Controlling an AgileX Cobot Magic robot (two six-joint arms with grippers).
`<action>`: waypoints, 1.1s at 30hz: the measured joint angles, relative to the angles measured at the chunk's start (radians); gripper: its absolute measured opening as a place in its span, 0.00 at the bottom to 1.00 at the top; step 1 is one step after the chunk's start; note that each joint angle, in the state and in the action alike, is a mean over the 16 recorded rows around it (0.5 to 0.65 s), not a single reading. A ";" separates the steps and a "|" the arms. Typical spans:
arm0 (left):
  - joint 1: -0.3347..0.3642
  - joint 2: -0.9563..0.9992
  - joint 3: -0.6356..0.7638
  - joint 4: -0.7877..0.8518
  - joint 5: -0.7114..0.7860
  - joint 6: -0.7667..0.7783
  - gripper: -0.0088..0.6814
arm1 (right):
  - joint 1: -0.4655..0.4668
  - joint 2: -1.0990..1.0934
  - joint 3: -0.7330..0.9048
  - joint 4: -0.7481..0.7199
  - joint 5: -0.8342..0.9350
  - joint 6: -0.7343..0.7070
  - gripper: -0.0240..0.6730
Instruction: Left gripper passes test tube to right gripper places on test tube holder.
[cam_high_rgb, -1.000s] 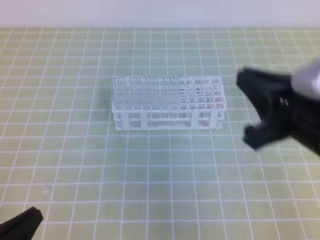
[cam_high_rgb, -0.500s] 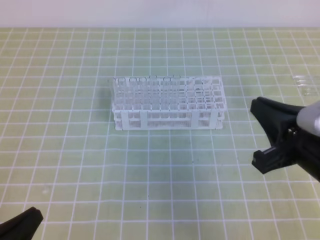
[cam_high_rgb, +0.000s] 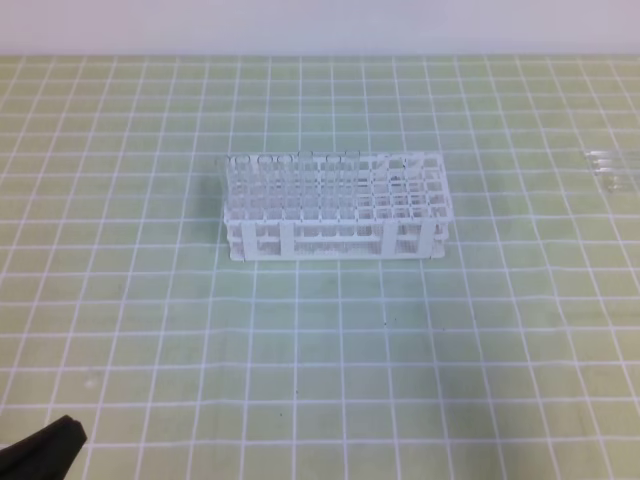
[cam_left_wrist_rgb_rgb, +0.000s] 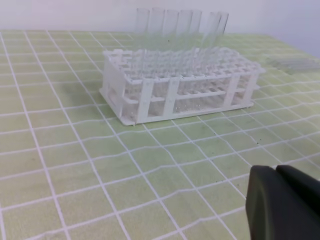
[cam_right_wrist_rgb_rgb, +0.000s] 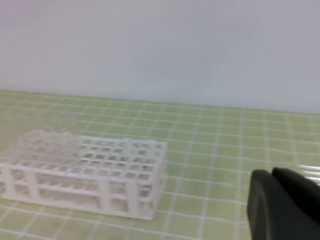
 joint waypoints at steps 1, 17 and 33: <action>0.000 0.000 0.001 0.000 -0.001 0.000 0.01 | -0.029 -0.043 0.014 0.000 0.028 0.000 0.01; 0.000 0.002 0.003 0.000 -0.002 0.000 0.01 | -0.241 -0.500 0.197 -0.004 0.198 0.001 0.01; 0.000 0.001 0.001 0.000 0.003 0.000 0.01 | -0.252 -0.575 0.240 -0.027 0.206 0.001 0.01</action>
